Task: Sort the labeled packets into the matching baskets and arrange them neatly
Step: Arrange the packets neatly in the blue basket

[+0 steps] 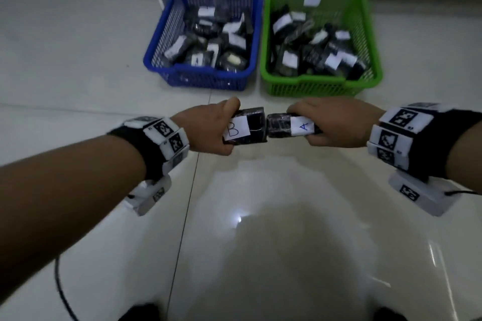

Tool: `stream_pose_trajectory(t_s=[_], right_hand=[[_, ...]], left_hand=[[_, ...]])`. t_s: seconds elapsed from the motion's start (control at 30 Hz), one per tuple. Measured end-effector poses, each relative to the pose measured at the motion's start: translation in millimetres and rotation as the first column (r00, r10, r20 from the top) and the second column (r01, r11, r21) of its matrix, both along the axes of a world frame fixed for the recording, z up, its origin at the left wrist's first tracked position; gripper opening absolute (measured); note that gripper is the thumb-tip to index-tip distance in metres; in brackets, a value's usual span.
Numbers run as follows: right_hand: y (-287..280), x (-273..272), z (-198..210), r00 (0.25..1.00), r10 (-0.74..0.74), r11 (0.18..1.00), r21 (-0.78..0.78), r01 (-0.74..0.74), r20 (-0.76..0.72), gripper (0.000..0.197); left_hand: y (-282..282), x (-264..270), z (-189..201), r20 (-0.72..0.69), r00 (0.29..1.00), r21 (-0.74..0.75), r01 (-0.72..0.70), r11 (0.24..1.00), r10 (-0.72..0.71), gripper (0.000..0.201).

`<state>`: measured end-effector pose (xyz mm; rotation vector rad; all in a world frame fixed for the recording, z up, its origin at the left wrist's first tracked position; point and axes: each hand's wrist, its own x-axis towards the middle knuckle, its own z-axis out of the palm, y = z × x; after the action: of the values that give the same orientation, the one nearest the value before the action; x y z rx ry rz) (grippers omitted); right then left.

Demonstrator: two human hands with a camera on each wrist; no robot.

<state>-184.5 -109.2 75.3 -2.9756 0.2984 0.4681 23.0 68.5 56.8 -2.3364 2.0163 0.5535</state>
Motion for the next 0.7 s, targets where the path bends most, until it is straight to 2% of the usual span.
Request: stream_pose_trajectory(t_s=[0.1, 0.17, 0.23, 0.3, 0.43, 0.6, 0.7], right_hand=[[-41.7, 15.6, 22.7, 0.988, -0.091, 0.993, -0.063, 0.099, 0.124, 0.056], [-55.8, 18.0, 25.2, 0.964, -0.188, 0.981, -0.011, 0.194, 0.189, 0.057], [-76.3, 11.1, 28.0, 0.887, -0.349, 0.937, 0.108, 0.332, 0.303, 0.054], [-96.1, 1.3, 29.3, 0.749, -0.543, 0.839, 0.29, 0.461, 0.379, 0.05], [-138.4, -8.9, 27.2, 0.578, -0.711, 0.7, 0.491, 0.519, 0.401, 0.046], [-170.6, -9.5, 17.1, 0.354, -0.809, 0.583, 0.574, 0.574, 0.469, 0.047], [-175.3, -6.5, -0.6, 0.295, -0.832, 0.547, 0.608, 0.576, 0.47, 0.043]], left_hand=[[-43.9, 14.5, 14.4, -0.041, 0.992, -0.147, -0.12, 0.982, 0.116, 0.054], [-64.7, 19.7, 16.3, -0.129, 0.975, -0.226, -0.205, 0.952, 0.179, 0.054], [-96.3, 23.4, 23.2, -0.149, 0.957, -0.278, -0.284, 0.918, 0.251, 0.059], [-133.6, 26.8, 36.6, -0.141, 0.944, -0.299, -0.326, 0.897, 0.297, 0.067], [-209.6, 21.6, 62.2, -0.006, 0.967, -0.217, -0.249, 0.944, 0.254, 0.065], [-286.2, 17.7, 58.4, 0.125, 0.973, -0.221, -0.162, 0.962, 0.193, 0.07], [-311.6, 20.1, 42.1, 0.145, 0.974, -0.25, -0.134, 0.959, 0.174, 0.07]])
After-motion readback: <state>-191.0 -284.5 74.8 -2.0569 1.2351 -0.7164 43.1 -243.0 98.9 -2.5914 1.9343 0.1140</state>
